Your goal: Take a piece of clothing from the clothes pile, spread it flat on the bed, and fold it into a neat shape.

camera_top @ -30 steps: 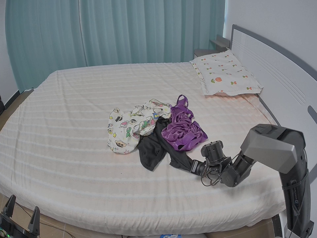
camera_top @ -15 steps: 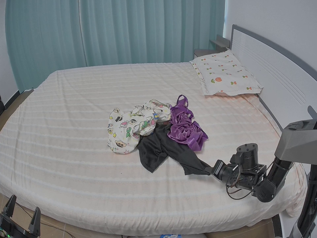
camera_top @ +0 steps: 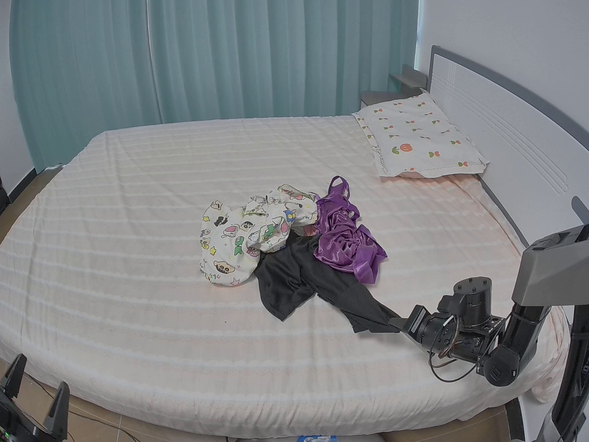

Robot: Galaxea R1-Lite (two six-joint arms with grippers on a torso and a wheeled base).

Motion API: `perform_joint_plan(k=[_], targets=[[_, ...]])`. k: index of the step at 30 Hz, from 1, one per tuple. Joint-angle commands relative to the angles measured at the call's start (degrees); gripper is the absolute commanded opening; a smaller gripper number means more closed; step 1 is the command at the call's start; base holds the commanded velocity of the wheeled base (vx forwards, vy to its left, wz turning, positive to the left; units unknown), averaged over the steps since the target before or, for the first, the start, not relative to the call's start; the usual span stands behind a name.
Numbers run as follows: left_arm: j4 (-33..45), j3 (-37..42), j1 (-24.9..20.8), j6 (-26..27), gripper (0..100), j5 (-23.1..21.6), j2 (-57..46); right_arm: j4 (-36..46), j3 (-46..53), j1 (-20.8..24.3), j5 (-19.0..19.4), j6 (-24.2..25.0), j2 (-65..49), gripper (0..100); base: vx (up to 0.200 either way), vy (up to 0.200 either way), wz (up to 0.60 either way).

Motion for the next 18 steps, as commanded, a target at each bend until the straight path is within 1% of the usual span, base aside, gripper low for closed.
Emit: perform_joint_plan(k=[1, 3, 4, 5, 6, 8, 9, 10, 11, 12, 13, 16, 17, 18], targets=[[0.0, -3.2, -1.1, 2.8, 100, -6.8, 17.1, -0.1, 0.1, 0.4, -0.1, 0.0, 0.9, 0, 0.0, 0.0, 0.0], [-0.5, -2.5, -1.6, 2.6, 100, -7.0, 24.8, -0.1, 0.1, 0.4, -0.1, 0.0, 0.9, 0, 0.0, 0.0, 0.0], [-0.9, -2.5, -1.8, 2.3, 100, -7.0, 27.1, -0.1, 0.1, 0.4, -0.1, 0.0, 0.9, 0, 0.0, 0.0, 0.0], [-0.9, -2.5, -1.8, 2.3, 100, -7.0, 27.1, -0.1, 0.1, 0.4, -0.1, 0.0, 0.9, 0, 0.0, 0.0, 0.0], [-4.0, -2.5, -3.9, 0.8, 100, -7.0, 35.2, -0.1, 0.0, 0.3, -0.1, 0.0, 0.9, 0, 0.0, 0.0, 0.0], [-7.9, -2.7, -6.3, -0.8, 100, -7.0, 40.3, -0.1, 0.0, 0.3, -0.1, 0.0, 0.9, 0, 0.0, 0.0, 0.0], [-18.2, -2.7, -10.7, -6.3, 100, -7.0, 51.5, -0.1, 0.0, 0.3, -0.1, -0.2, 1.0, 0, 0.0, 0.0, 0.0], [-20.1, -2.7, -11.4, -7.3, 100, -7.0, 53.5, -0.1, -0.1, 0.3, -0.1, -0.3, 1.0, 0, 0.0, 0.0, 0.0], [-25.5, -2.6, -13.7, -10.2, 100, -7.0, 59.6, -0.1, -0.1, 0.3, -0.1, -0.3, 1.0, 0, 0.0, 0.0, 0.0], [-27.3, -2.6, -14.5, -11.0, 100, -7.0, 61.5, -0.1, -0.1, 0.3, -0.1, -0.3, 1.0, 0, 0.0, 0.0, 0.0], [-31.2, -2.7, -16.1, -12.8, 100, -6.9, 65.9, -0.2, -0.1, 0.3, -0.1, -0.5, 1.3, 0, 0.0, 0.0, 0.0], [-39.9, -3.4, -19.7, -16.3, 100, -6.3, 76.9, -0.2, -0.1, 0.2, -0.1, -0.5, 1.7, 0, 0.0, 0.0, 0.0], [-42.4, -4.4, -20.6, -17.2, 100, -5.6, 81.2, -0.2, 0.0, 0.0, -0.1, -0.6, 1.7, 0, 0.0, 0.0, 0.0], [-43.1, -4.8, -20.8, -17.4, 100, -5.2, 82.4, -0.2, 0.0, 0.0, -0.1, -0.5, 1.7, 0, 0.0, 0.0, 0.0]])
